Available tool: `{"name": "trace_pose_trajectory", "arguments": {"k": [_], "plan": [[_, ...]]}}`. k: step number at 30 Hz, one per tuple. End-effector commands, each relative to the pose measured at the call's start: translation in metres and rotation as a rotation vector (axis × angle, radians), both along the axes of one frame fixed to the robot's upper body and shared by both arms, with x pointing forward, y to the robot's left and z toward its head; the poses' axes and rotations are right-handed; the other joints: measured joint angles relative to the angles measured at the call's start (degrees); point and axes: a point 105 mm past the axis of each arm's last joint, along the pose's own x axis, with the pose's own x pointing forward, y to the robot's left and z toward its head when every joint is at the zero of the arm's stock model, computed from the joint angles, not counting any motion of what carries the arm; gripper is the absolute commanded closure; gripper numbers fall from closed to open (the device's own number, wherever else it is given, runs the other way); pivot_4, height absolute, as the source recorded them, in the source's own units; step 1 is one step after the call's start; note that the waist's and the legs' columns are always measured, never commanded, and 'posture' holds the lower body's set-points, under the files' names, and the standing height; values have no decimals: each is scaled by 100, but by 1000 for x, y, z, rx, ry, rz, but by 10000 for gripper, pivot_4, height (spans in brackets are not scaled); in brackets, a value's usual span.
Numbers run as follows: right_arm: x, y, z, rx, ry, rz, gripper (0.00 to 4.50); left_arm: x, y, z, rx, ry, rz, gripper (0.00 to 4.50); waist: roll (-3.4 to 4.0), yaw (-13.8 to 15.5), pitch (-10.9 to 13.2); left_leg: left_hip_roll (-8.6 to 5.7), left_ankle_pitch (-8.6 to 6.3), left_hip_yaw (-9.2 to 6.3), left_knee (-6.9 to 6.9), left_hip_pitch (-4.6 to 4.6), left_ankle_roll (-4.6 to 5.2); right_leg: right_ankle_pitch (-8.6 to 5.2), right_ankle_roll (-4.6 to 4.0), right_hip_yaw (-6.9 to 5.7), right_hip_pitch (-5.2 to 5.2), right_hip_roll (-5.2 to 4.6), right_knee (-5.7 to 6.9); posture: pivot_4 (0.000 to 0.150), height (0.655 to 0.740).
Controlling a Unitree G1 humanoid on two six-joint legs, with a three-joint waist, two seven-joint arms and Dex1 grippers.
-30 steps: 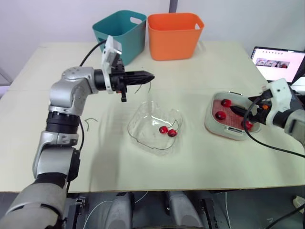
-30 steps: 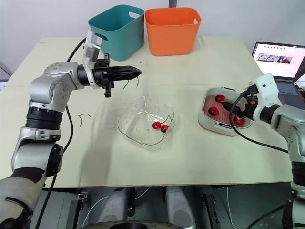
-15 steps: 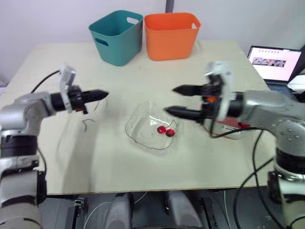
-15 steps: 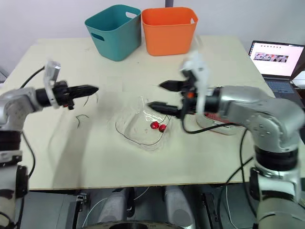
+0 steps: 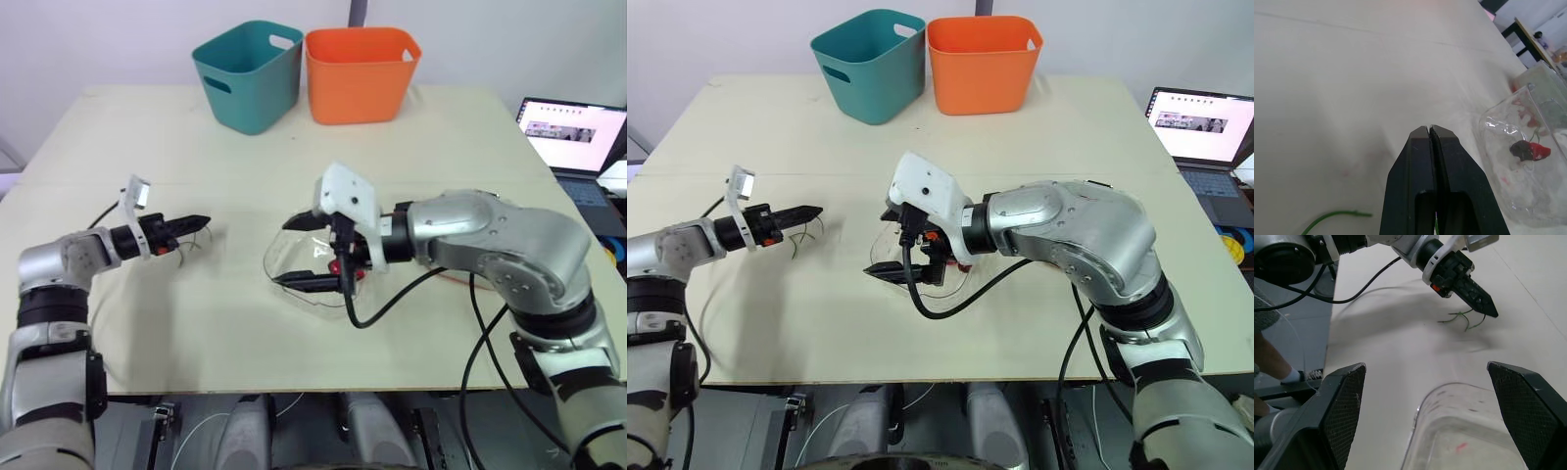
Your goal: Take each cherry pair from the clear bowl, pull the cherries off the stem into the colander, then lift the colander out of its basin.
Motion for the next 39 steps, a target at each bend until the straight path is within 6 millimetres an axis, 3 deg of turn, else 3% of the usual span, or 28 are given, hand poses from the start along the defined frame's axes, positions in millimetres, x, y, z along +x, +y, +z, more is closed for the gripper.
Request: {"name": "trace_pose_trajectory", "arguments": {"k": [1,3,8,14,17,20,23,24,25,28,33,36,39], "plan": [[-4,1,12,17,-65,29,1911,9,-1,6,-8,-35,5,40482,0,-5,0,1,0,0,0,1,0,1,0,0,-1,2,2,1500,7400],[-4,-2,9,9,-60,13,1911,14,-7,9,-23,-47,-10,35578,0,1,0,2,0,0,-2,2,0,1,1,-1,-3,3,7,1500,7400],[0,-8,8,4,-56,-22,1911,17,-6,21,-8,-88,-27,17618,-1,8,0,1,0,-1,-1,0,0,1,1,-2,-2,1,7,1500,7400],[12,-24,13,19,-68,-116,1911,10,23,40,176,-193,-17,17618,-1,-13,0,2,0,-1,-3,1,0,1,0,-2,-5,2,8,1500,7400],[27,-52,24,64,-3,-238,1911,0,35,72,289,-330,-39,17618,-1,3,0,3,0,0,-5,0,0,-2,-6,-2,-7,0,7,1500,7400],[33,-81,36,112,71,-338,1911,-17,20,110,294,-434,-125,13924,-2,47,0,1,0,0,-4,-3,0,-11,-21,-2,-3,-6,0,1500,7400],[34,-100,42,111,109,-400,1911,-45,-10,126,329,-475,-288,5327,-1,41,0,-1,0,5,-3,-8,0,-11,-20,-2,0,-17,-11,1500,7400],[32,-105,41,89,109,-409,1911,-54,-19,126,344,-478,-338,1377,0,33,1,-4,0,10,-5,-7,0,-11,-20,0,0,-21,-12,1500,7400],[31,-109,39,49,96,-419,1911,-64,-29,127,357,-480,-393,368,0,9,1,-4,0,14,-8,-7,0,-11,-19,2,-2,-23,-12,1500,7400],[30,-113,36,-20,90,-414,1911,-79,-49,126,370,-488,-487,368,1,-12,1,-1,0,16,-9,0,0,-12,-20,3,-3,-15,-11,1500,7400],[32,-103,36,-71,88,-351,1911,-79,-64,113,415,-506,-532,368,2,-129,2,6,0,15,-10,13,0,-12,-22,9,-2,2,-5,1500,7400],[29,-86,24,-193,-16,-227,1911,-82,-70,105,425,-502,-577,368,2,-145,2,6,-1,15,-12,10,1,-9,-25,10,-6,4,-5,1500,7400],[41,-75,3,-353,-87,-169,1911,-84,-75,95,485,-498,-638,368,2,-143,2,5,-1,17,-12,1,1,-10,-23,10,-15,3,-5,1500,7400]]}}
